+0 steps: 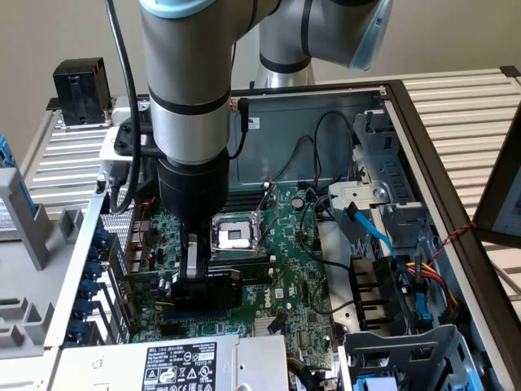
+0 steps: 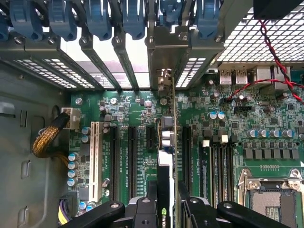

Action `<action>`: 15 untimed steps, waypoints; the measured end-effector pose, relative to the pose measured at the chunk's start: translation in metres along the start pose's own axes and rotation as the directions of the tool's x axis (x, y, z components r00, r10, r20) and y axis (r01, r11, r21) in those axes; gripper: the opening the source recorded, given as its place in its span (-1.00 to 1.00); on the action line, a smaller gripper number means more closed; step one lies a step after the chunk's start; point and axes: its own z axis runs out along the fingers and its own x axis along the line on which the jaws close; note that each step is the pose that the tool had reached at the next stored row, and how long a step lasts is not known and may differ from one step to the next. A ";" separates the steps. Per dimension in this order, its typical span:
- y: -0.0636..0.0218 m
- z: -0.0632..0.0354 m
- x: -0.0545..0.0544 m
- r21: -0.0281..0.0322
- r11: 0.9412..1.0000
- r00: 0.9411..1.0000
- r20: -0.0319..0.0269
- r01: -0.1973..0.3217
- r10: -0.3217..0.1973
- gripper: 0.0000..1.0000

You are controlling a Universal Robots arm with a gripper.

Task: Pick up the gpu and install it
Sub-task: 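Press down on the gpu until it lock into place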

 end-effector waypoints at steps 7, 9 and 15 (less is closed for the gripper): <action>0.0002 0.0000 0.000 0.000 1.000 1.000 0.000 0.002 -0.002 -0.47; 0.0005 0.0001 0.000 0.001 1.000 1.000 0.000 0.003 -0.003 -0.47; 0.0006 0.0001 0.001 0.003 1.000 1.000 0.000 0.005 -0.005 -0.47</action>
